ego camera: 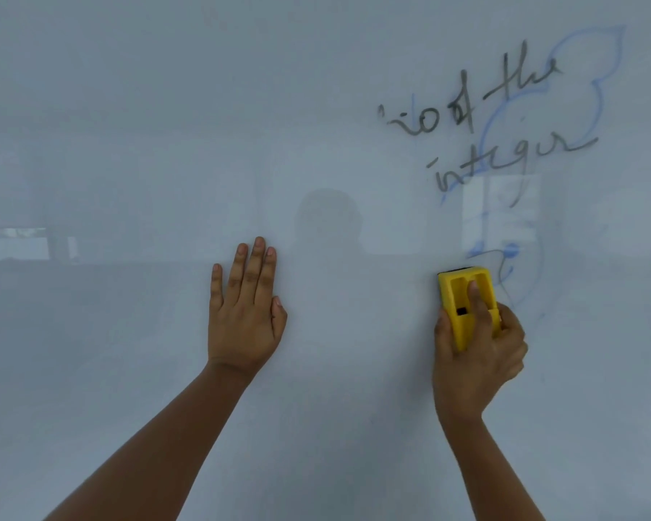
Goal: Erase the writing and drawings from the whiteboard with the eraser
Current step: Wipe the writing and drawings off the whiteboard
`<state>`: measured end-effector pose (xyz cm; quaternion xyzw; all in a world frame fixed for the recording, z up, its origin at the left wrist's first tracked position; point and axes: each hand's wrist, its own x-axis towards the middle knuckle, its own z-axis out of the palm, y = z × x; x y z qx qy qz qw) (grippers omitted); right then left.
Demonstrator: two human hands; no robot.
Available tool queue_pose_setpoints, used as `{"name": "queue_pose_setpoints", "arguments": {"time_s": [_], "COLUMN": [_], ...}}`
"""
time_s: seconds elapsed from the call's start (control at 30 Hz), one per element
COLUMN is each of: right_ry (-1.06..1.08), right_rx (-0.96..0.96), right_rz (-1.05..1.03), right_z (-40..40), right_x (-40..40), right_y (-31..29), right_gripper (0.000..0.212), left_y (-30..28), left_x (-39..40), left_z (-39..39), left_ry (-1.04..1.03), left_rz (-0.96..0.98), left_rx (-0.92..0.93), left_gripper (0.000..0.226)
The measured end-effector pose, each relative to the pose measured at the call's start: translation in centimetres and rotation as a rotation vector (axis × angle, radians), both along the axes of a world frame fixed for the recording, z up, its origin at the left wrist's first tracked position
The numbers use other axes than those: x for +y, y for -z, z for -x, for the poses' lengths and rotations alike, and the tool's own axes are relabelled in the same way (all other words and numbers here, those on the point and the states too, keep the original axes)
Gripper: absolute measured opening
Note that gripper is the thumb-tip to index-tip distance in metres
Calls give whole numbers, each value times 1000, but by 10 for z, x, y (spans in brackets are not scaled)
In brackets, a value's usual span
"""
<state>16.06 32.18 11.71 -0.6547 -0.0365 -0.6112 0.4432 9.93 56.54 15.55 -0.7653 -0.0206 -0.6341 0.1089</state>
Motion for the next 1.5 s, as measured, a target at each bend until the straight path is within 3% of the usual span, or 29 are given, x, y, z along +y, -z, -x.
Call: {"name": "queue_pose_setpoints", "arguments": {"time_s": [0.17,0.23,0.37,0.57,0.8,0.9,1.07,1.13,1.33,1.4,1.5], "right_ry": [-70,-101,-13,25,1,82,116,103,104,135,121], "right_rx": [7,16,33,99,2,24,130,101,-23,-1,102], "right_rz": [381,442,369,-14,396,271,-155,-126,305,229,-54], "right_z": [21,19,8,1,5,-9,-30,-26,-9,-16,-28], "right_x": [10,-7,-37,-18,-45,-69,-68,-50,-47,-65,-81], "right_y": [56,74,65,22,50,44,-6,-16,30,33,6], "right_gripper": [40,33,35,45,39,42,50,49,42,43,49], "left_y": [0,0,1,3,2,1,1,2,2,3,3], "left_x": [1,1,0,0,1,0,-2,-1,0,-1,0], "left_z": [0,0,0,1,-2,-1,0,-1,-1,-2,-1], "left_ry": [-2,0,1,-4,-8,-8,-7,-6,8,8,10], "left_rz": [-5,-3,3,4,-4,1,0,1,-5,-5,0], "left_rx": [-2,-5,4,0,-14,-14,-14,-18,-34,-36,-36], "left_gripper": [58,58,58,58,58,58,58,58,58,57,57]}}
